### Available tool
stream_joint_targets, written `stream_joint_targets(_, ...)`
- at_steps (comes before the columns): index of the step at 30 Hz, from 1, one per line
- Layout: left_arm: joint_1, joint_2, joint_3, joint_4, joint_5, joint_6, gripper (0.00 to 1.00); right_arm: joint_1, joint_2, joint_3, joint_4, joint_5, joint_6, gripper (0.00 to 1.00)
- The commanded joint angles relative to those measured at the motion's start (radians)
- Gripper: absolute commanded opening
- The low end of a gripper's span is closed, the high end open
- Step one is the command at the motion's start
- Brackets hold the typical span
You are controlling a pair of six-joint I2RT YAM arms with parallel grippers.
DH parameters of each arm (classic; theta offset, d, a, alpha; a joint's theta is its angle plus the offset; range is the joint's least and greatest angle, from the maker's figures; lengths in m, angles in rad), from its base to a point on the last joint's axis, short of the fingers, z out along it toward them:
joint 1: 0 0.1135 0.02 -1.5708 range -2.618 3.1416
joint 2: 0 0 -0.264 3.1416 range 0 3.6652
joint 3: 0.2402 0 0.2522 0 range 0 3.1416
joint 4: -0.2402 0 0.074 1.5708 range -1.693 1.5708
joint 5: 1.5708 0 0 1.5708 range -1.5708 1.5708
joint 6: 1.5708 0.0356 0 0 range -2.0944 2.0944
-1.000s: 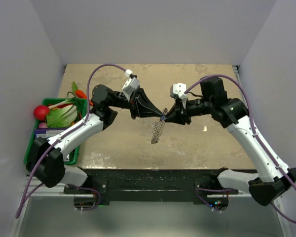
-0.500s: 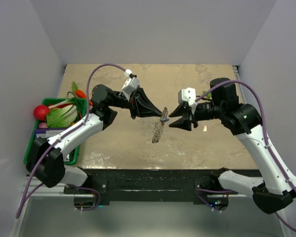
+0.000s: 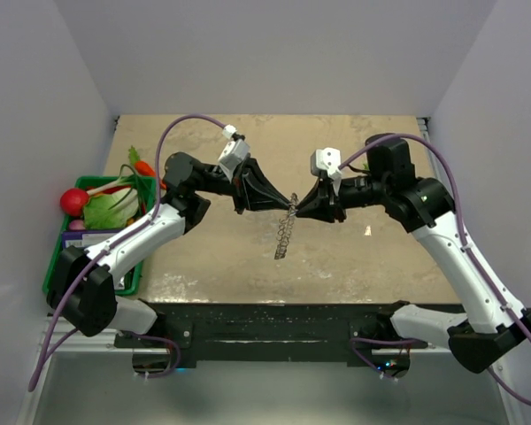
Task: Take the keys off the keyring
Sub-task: Remove the key from the keyring.
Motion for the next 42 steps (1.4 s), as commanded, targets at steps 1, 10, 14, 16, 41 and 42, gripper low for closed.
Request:
stream_joint_targets(1,0.008,-0.03,-0.007,0.071,-0.014,-0.014,0.0,-0.003,0.005,0.015,0.022,-0.044,0.003,0.15)
stream_joint_targets(10,0.01,-0.023,-0.007,0.082,-0.017,-0.022,0.0,-0.004,0.032,0.009,0.034,-0.082,0.022,0.0)
stream_joint_targets(14,0.01,-0.02,-0.008,0.106,-0.012,-0.044,0.0,-0.004,0.049,-0.005,0.054,-0.073,0.039,0.0)
stream_joint_targets(16,0.008,-0.02,-0.008,0.12,-0.011,-0.05,0.0,-0.003,0.054,-0.006,0.064,-0.072,0.046,0.0)
stream_joint_targets(41,0.014,-0.03,-0.025,0.177,-0.016,-0.096,0.0,-0.025,-0.107,0.021,0.012,-0.022,-0.009,0.35)
stream_joint_targets(42,0.014,-0.029,-0.024,0.181,-0.017,-0.094,0.0,-0.027,-0.103,0.015,0.026,-0.035,0.003,0.36)
